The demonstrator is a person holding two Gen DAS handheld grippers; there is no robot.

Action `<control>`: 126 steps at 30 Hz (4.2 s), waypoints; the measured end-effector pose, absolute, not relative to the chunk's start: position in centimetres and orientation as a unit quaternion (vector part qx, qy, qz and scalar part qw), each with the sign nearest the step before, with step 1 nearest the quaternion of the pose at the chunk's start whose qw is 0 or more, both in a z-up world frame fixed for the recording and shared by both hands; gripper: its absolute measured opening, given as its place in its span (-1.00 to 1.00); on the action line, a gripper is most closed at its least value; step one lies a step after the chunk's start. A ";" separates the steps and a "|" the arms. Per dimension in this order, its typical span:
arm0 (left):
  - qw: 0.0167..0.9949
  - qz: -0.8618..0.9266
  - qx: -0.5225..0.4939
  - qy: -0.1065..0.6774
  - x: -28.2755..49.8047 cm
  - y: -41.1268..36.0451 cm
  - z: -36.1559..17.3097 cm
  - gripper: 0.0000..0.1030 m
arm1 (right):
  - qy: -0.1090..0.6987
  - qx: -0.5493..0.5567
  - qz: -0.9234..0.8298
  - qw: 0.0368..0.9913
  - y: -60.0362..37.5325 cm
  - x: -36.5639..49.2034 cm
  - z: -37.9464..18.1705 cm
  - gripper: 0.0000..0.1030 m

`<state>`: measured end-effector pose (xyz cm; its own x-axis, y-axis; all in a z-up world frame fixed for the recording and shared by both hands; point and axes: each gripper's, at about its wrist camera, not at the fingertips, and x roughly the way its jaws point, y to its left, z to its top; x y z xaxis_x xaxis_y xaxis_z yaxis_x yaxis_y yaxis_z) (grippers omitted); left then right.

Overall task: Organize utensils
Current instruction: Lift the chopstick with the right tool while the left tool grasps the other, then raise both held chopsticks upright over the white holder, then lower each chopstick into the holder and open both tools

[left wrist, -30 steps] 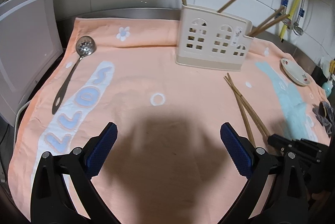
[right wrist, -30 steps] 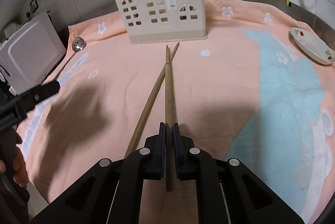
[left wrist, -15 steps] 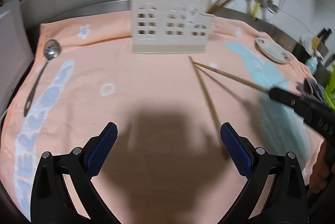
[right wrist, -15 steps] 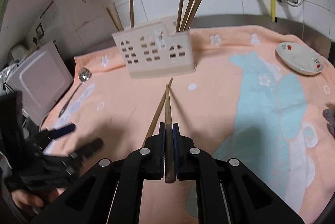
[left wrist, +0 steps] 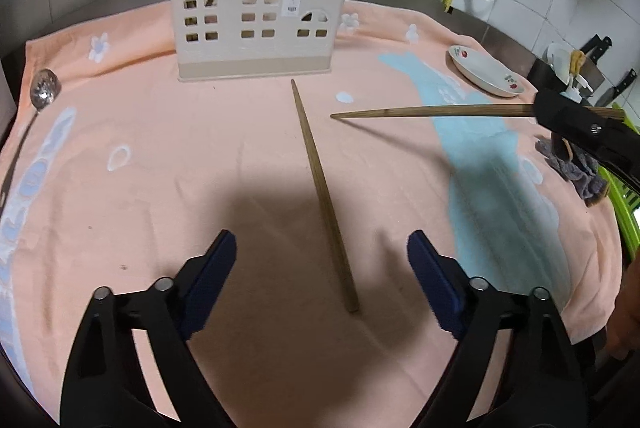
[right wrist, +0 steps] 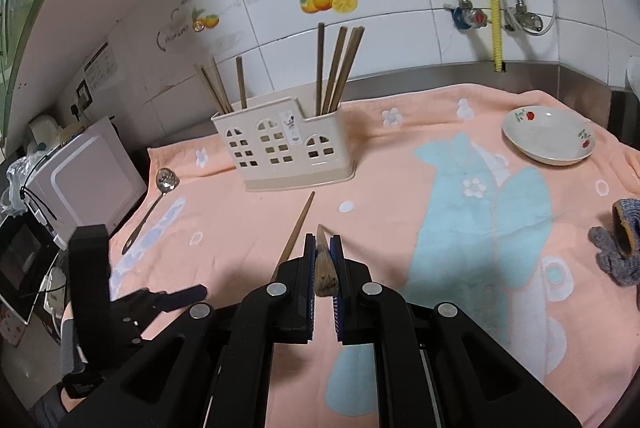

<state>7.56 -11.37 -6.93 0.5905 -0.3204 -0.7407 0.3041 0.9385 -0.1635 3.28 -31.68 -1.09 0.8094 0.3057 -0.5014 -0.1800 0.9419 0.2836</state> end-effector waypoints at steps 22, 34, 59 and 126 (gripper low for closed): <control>0.878 -0.174 -0.015 0.447 9.3 -13.2 -8.6 -0.61 | 0.283 0.141 0.135 0.939 -33.9 3.5 -1.9 -0.86; 0.885 -0.155 0.016 0.439 9.3 -12.8 -7.9 -0.85 | 0.274 0.132 0.131 0.944 -33.7 3.2 -0.9 -0.86; 0.925 -0.190 0.040 0.327 7.8 -9.8 2.1 -0.88 | 0.248 0.081 0.147 0.954 -31.3 3.8 3.1 -0.86; 0.967 -0.120 0.058 0.217 21.5 -4.3 14.9 -0.12 | 0.280 -0.033 0.156 0.947 -26.4 20.8 11.9 -0.52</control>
<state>21.46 -4.34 14.93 0.8770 -0.2065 -0.4337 0.2571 0.9645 0.0606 20.76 -26.41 11.88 0.7953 0.2761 -0.5397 -0.3134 0.9493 0.0238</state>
